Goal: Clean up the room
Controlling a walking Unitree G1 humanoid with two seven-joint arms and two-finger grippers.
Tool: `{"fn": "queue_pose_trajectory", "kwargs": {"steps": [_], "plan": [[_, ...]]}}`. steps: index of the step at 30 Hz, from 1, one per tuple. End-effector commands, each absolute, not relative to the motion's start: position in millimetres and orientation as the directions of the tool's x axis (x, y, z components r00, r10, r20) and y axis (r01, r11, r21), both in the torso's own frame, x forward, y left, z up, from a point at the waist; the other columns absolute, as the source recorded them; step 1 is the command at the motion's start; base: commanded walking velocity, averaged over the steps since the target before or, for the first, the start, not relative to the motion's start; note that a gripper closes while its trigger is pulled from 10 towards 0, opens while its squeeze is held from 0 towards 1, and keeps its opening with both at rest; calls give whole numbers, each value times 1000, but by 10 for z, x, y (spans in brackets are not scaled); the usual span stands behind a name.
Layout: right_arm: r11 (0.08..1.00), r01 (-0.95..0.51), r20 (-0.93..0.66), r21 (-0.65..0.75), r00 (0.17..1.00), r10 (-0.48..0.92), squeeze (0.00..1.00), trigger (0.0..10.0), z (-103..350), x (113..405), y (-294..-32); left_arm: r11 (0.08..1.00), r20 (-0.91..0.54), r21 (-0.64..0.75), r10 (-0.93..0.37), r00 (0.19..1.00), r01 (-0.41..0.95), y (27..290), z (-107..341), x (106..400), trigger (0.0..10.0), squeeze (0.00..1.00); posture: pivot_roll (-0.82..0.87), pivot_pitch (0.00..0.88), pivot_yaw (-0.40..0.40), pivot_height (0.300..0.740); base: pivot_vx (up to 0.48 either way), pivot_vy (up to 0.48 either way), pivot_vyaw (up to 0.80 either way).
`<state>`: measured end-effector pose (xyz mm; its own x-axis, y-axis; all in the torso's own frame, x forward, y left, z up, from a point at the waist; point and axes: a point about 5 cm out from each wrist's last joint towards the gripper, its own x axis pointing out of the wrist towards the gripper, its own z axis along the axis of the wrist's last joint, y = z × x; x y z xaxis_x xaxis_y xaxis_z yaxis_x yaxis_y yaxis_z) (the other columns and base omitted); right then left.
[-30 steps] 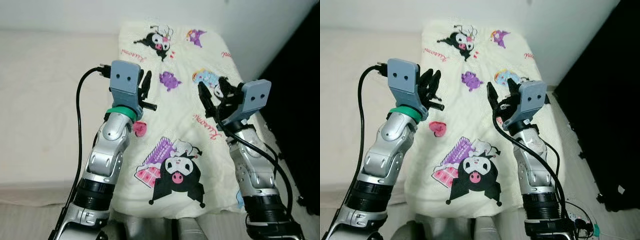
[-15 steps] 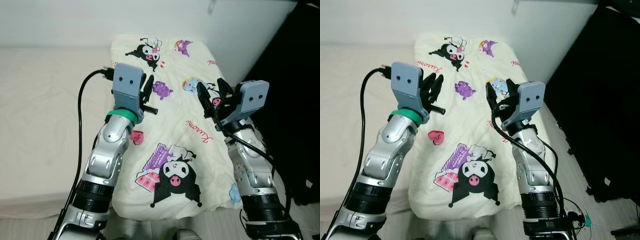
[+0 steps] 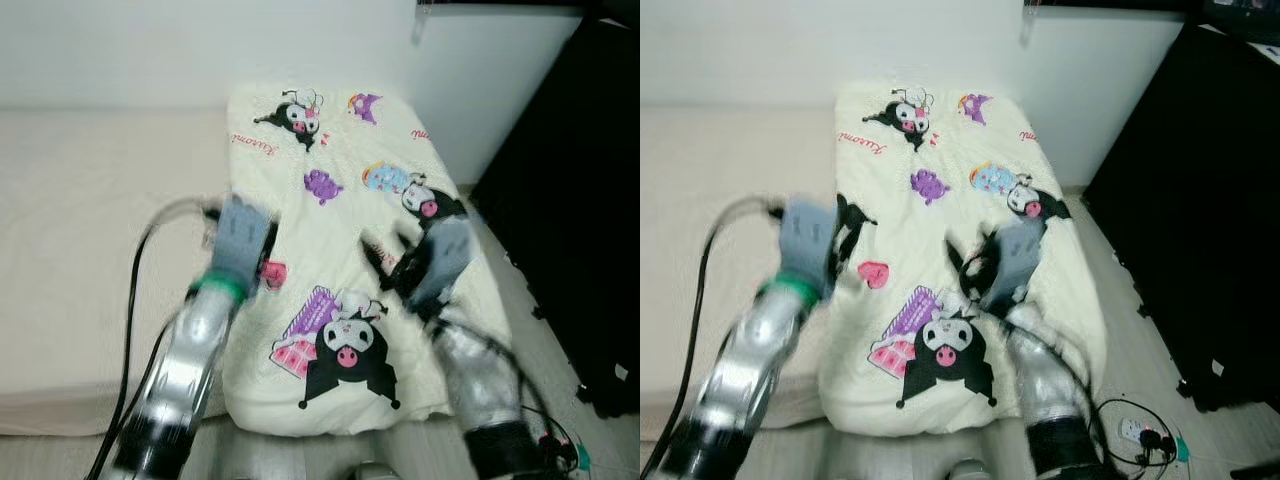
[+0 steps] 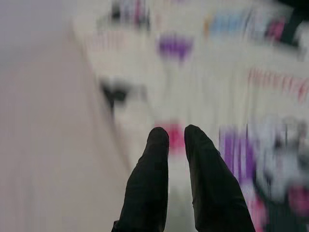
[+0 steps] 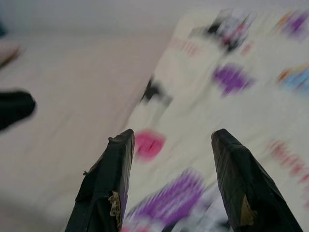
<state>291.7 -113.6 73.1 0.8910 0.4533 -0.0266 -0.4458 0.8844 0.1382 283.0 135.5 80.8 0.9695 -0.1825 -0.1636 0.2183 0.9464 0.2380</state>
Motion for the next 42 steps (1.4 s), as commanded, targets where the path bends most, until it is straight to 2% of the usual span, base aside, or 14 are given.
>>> {"fn": "queue_pose_trajectory", "kwargs": {"steps": [1,10,11,15,25,28,34,42], "plan": [[877,-464,-26,126,882,471,0,10000,728,2919,-1101,946,-141,247,-178,974,209,1330,818,2829,10000,0,-36,0,-24,740,0,0,0],[884,-451,-125,122,877,464,0,10000,446,2847,-1053,957,-199,231,-128,972,173,1400,658,2801,10000,0,-24,0,-25,740,0,0,0],[897,-433,-177,88,879,442,0,10000,337,2839,-1075,959,-219,221,-130,967,179,1407,592,2811,10000,0,-34,0,-9,740,0,0,0],[928,-366,-224,74,901,373,0,10000,213,2852,-1142,952,-239,242,-130,962,189,1412,461,2843,10000,0,-34,0,3,740,0,0,0],[917,-396,-155,48,904,398,0,10000,319,2881,-1070,957,-210,209,-159,965,203,1314,528,2866,10000,0,-41,0,9,740,0,0,0],[933,-360,-98,22,928,360,0,10000,434,2967,-1039,961,-183,198,-156,971,192,1299,584,2871,10000,0,-34,0,7,740,0,0,800],[935,-335,-68,114,937,343,0,10000,475,3028,-996,961,-162,198,-161,974,191,1302,594,2905,10000,0,-32,0,10,740,0,0,341],[935,-340,-65,105,936,347,0,10000,464,3016,-995,961,-153,196,-165,974,193,1294,613,2900,10000,0,-32,0,9,740,-291,0,0]]}}
